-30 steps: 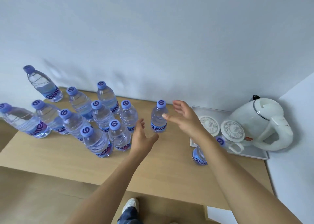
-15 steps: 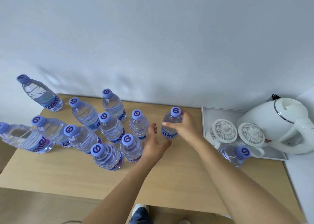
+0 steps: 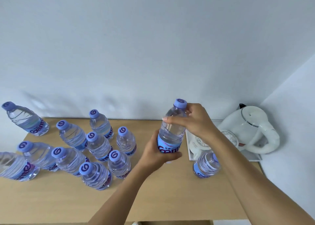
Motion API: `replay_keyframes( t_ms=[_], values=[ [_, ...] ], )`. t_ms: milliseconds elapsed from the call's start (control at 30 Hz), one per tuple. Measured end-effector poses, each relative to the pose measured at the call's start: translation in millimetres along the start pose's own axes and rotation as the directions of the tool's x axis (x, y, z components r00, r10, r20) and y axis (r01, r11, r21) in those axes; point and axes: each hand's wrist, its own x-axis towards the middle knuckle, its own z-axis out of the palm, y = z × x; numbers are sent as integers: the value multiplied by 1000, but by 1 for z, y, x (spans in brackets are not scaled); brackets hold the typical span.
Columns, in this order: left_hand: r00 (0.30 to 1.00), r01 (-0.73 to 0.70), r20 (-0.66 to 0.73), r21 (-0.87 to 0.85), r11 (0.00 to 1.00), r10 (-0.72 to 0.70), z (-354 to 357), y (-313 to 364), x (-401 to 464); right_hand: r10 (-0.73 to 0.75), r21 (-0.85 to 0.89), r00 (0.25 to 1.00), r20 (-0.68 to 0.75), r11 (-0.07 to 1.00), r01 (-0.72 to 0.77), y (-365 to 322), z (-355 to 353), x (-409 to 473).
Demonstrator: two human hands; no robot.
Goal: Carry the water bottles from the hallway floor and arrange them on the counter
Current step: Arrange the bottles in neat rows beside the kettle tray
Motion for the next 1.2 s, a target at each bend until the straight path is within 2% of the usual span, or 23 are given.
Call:
replay_keyframes(
  t_ms=[167,300,433,500,567,667,767,867,933,1033,1100,1200],
  values=[
    [993,-99,-73,-86,991,93,25,40,-10,-68,115,997,-18,991,70,-32,-24,-12],
    [978,-139,-158,-22,990,134,38,63,-15,-102,249,991,-88,961,121,-46,-30,-27],
    [971,-186,-157,-15,982,181,49,78,-24,-107,299,972,-207,940,167,-56,-31,-38],
    [972,-203,-126,-20,979,199,49,83,-28,-127,288,967,-219,939,189,-59,-35,-42],
    [983,-183,-38,-40,982,181,47,90,-33,-130,306,970,-206,933,189,-63,-41,-46],
    [976,-168,128,-67,983,176,43,100,-39,-103,423,983,-154,892,160,-67,-50,-47],
    [962,-158,204,-121,980,180,40,104,-43,-111,497,990,-85,856,139,-71,-58,-50],
    [968,-197,139,-92,976,209,42,108,-45,-131,406,982,-137,896,177,-76,-57,-56],
    [972,-229,40,-81,970,233,46,111,-46,-146,283,956,-253,934,218,-77,-51,-59],
    [957,-285,-78,-49,957,280,55,114,-46,-155,218,893,-423,939,267,-79,-43,-61],
    [953,-295,-85,-44,954,291,59,114,-48,-161,242,873,-460,924,297,-82,-42,-62],
    [963,-269,-6,-8,963,269,55,116,-49,-147,322,904,-402,901,290,-86,-52,-63]
  ],
)
